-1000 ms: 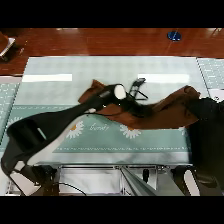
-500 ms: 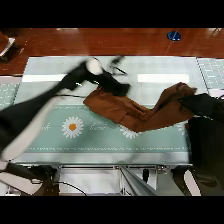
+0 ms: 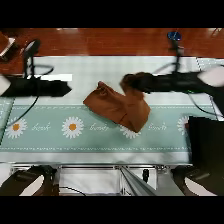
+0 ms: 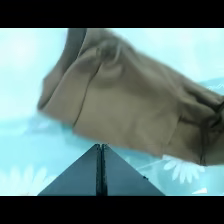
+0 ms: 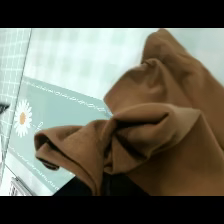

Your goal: Fold the shirts.

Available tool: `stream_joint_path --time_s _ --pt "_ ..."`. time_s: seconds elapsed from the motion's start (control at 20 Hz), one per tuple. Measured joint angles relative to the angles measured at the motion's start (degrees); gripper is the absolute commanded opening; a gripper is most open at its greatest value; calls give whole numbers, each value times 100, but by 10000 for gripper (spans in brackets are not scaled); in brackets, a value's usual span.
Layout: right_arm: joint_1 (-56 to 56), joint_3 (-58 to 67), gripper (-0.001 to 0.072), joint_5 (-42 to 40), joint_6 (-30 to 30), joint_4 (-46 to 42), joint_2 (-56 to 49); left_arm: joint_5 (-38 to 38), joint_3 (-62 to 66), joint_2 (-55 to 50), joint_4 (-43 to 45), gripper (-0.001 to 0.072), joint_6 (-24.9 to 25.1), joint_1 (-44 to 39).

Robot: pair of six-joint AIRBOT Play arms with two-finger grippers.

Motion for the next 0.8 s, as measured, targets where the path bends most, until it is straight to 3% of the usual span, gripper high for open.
stream_joint_path --time_s 0.15,0.2,0.25,0.55,0.7,0.8 --pt "562 938 43 -229 42 20 -1294 94 -1060 916 -98 16 -151 74" --pt "695 1207 199 -289 81 17 -1670 149 -1360 1126 -157 17 -190 87" --pt "798 1419 405 -315 127 33 -1976 164 -1624 1276 -236 17 -210 98" --pt "695 1985 414 17 179 76 -2653 439 -2452 1563 -455 17 -273 120" --pt "-33 2037 414 780 186 -192 -2109 542 -2566 1580 -494 17 -275 120" --pt "-581 1867 414 1298 280 -929 -1364 592 -2594 1585 -507 17 -280 120"
